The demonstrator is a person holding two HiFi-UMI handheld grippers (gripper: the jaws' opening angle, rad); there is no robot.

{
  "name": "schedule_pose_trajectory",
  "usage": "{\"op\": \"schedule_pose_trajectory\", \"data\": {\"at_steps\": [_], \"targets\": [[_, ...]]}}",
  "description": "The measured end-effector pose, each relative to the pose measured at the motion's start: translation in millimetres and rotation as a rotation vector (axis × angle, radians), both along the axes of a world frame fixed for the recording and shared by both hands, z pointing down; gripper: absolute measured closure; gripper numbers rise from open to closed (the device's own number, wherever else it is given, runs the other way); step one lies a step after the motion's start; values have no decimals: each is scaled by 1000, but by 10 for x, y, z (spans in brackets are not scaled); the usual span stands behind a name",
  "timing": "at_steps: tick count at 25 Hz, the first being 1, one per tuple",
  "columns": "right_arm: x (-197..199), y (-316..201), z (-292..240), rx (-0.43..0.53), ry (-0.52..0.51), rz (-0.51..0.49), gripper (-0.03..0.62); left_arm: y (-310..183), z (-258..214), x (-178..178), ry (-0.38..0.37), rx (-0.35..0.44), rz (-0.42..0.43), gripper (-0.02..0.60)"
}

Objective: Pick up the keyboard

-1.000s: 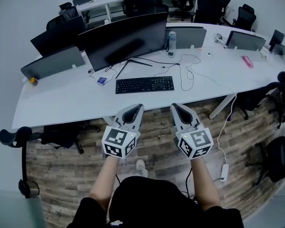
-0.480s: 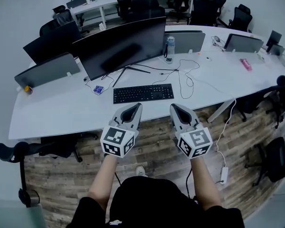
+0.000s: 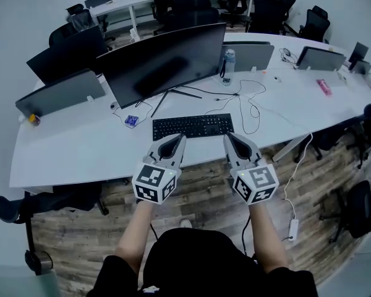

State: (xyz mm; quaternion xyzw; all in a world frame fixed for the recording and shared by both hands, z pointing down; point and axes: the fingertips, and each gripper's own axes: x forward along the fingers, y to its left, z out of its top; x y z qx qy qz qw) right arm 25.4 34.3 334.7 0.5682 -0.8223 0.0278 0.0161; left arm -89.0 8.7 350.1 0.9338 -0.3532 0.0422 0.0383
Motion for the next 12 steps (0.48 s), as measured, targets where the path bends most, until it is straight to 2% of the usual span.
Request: {"op": "schedule_pose_trajectory", "data": {"at_steps": [12], "targets": [[-293, -327, 49, -20, 32, 29, 589, -411, 104, -346, 31, -35, 6, 580]]}}
